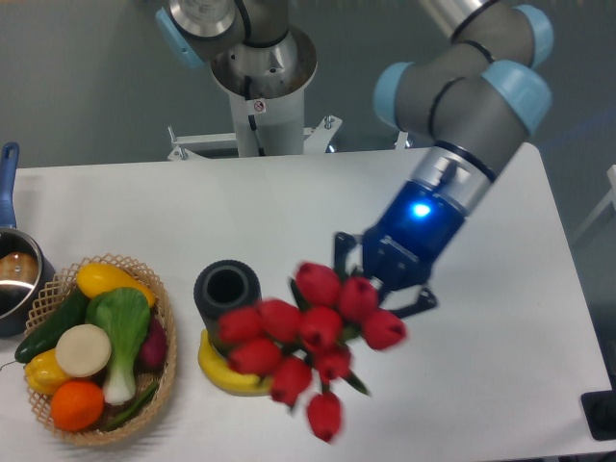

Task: Insert the flowers into the vase
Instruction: 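Carry the red tulip bunch over to the black vase, then lower the tulip stems into the black vase opening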

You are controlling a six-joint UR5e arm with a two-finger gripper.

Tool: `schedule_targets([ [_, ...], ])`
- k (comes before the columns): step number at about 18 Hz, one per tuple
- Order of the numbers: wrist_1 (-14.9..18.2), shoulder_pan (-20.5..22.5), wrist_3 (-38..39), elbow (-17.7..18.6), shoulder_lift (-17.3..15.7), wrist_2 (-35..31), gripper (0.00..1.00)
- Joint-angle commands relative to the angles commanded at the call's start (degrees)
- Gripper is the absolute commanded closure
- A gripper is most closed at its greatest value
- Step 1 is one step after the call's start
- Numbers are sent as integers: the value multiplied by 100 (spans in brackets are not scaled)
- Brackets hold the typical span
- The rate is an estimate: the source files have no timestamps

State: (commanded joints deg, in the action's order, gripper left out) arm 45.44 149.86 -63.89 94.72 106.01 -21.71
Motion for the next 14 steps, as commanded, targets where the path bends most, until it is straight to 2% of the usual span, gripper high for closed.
schedule_targets([
  [2, 9, -53, -18, 203, -176, 9, 79],
  [5, 9, -246, -19, 353, -238, 26, 79],
  [8, 9, -361, -19, 520, -440, 290, 79],
  [11, 9, -431, -27, 608, -449, 351, 79],
  [14, 9, -423, -404, 871, -397, 912, 79],
])
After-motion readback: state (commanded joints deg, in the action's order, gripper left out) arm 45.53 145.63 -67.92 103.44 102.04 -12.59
